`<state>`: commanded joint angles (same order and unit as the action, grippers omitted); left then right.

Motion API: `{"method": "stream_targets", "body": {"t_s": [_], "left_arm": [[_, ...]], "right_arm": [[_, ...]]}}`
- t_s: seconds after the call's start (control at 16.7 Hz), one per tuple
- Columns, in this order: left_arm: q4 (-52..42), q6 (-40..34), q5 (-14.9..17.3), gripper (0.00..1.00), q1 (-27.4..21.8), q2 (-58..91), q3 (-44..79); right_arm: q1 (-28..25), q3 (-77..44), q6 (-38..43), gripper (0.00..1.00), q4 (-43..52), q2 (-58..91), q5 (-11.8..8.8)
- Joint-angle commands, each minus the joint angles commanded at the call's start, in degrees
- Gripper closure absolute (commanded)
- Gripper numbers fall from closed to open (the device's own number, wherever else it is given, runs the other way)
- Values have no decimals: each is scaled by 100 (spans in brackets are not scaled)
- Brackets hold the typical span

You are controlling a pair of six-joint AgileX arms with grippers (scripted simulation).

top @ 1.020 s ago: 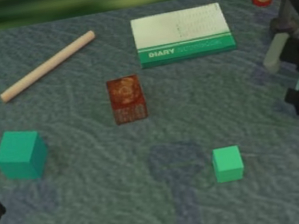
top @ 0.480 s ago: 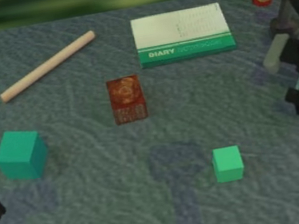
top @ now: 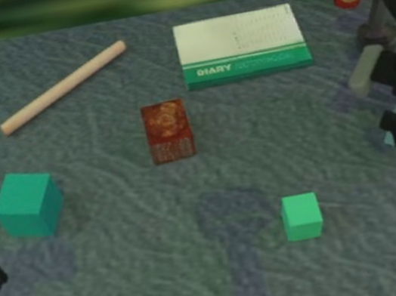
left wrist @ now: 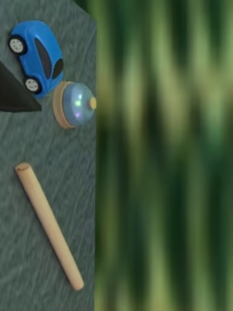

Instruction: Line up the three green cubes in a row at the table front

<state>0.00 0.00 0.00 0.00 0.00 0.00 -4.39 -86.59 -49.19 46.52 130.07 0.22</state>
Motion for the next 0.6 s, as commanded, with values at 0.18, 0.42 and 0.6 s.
{"method": "stream_targets", "body": {"t_s": [0.18,0.42,0.6], "left_arm": [[0,0,0,0,0,0,0],[0,0,0,0,0,0,0],[0,0,0,0,0,0,0]], "right_arm": [[0,0,0,100,0,0,0],[0,0,0,100,0,0,0],[-16,-71,53,100,201,-173,-49]]}}
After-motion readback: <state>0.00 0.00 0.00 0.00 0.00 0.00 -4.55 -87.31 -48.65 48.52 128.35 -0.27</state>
